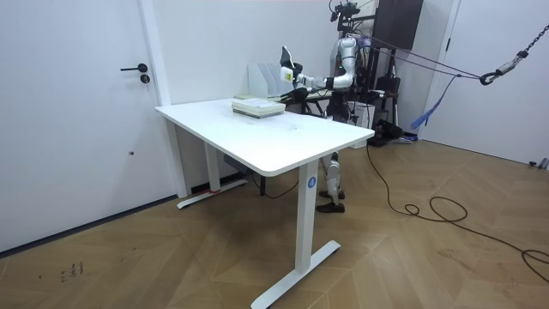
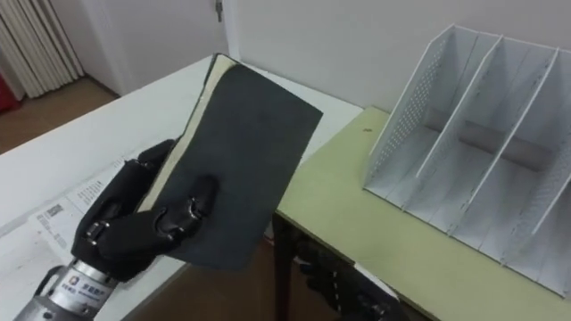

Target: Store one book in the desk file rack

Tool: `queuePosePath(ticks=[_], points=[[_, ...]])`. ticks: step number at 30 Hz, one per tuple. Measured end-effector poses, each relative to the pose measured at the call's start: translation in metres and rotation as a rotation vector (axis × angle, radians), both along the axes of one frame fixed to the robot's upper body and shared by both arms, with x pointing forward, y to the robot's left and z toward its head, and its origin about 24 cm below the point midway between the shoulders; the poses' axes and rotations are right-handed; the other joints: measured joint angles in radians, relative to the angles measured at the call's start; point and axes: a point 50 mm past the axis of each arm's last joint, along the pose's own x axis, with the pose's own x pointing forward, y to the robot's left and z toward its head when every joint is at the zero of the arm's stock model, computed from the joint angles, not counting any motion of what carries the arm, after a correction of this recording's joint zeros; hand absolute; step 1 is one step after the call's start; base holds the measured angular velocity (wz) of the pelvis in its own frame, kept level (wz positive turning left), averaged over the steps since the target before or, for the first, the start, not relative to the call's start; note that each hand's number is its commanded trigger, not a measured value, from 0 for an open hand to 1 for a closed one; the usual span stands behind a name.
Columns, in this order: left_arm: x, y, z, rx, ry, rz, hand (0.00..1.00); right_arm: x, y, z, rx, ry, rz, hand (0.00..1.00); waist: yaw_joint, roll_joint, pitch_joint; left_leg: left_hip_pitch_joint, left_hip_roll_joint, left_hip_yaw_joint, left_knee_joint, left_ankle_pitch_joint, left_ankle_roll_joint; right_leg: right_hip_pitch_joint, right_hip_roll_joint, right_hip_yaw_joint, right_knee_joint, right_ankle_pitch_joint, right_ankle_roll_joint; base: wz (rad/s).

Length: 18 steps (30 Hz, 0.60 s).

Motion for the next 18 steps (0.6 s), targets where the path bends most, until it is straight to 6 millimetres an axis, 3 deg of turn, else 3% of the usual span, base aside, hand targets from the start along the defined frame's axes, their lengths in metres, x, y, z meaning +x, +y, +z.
queuePosePath(ticks=[8,18], points=[[-0.001,0.003,-0.013,-0.076,0.089,-0.079,1.0,0.008,-0.003,0.017,0.389,-0.059,-0.103,0.0,-0.021,0.015,-0.0089,0.005,0.0,0.003,-0.001,-0.001,0.001,-0.002,0.003,0.024,-0.001,0.001,0.0,-0.07],[-0.003,-0.001,-0.018,-0.093,0.128,-0.164,1.0,0.011,0.001,0.026,0.624,-0.063,-0.114,0.0,-0.022,0.022,-0.0056,-0.007,0.004,0.002,-0.001,-0.006,0.003,-0.031,0.006,0.051,0.018,0.002,0.0,-0.1]])
